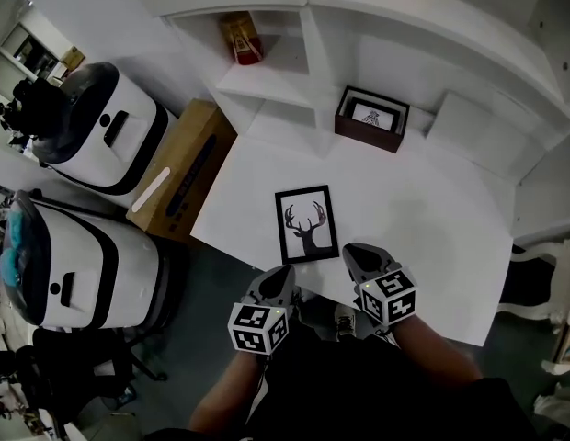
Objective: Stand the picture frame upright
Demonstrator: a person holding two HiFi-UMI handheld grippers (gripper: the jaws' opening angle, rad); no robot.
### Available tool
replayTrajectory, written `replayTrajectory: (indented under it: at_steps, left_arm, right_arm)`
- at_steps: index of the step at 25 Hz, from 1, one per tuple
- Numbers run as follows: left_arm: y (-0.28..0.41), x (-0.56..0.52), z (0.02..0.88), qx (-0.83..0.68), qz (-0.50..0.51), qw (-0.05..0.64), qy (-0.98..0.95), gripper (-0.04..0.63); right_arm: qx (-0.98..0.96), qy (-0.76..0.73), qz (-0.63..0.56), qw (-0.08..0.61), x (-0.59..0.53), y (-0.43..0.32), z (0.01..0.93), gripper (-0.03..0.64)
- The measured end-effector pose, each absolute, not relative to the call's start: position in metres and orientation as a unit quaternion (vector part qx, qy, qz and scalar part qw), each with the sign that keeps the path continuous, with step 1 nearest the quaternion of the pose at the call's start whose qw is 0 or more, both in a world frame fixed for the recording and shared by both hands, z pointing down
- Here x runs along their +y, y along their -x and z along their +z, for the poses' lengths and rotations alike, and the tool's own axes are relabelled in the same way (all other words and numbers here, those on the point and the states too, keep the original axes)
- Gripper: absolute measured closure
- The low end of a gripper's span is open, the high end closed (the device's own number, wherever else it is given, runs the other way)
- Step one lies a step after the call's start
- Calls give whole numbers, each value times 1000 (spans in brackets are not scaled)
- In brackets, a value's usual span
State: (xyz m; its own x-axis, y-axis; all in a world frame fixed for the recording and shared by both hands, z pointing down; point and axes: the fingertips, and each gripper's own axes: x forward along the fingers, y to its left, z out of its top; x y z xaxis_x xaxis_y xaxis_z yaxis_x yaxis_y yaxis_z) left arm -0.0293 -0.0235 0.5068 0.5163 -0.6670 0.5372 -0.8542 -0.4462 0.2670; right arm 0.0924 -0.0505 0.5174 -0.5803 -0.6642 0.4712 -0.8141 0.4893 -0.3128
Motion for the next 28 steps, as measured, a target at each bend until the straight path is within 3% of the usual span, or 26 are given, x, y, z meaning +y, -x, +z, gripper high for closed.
replayTrajectory:
  at_steps: [24,28]
  left_arm:
    - [75,-66,566,-382,233,296,-844,589]
    - [81,-67,573,-379,240,299,-842,589]
  right_arm:
    - [-761,-526,322,202,-86,-72,597,607]
    - [-749,-535,330,209,-91,-74,609,552]
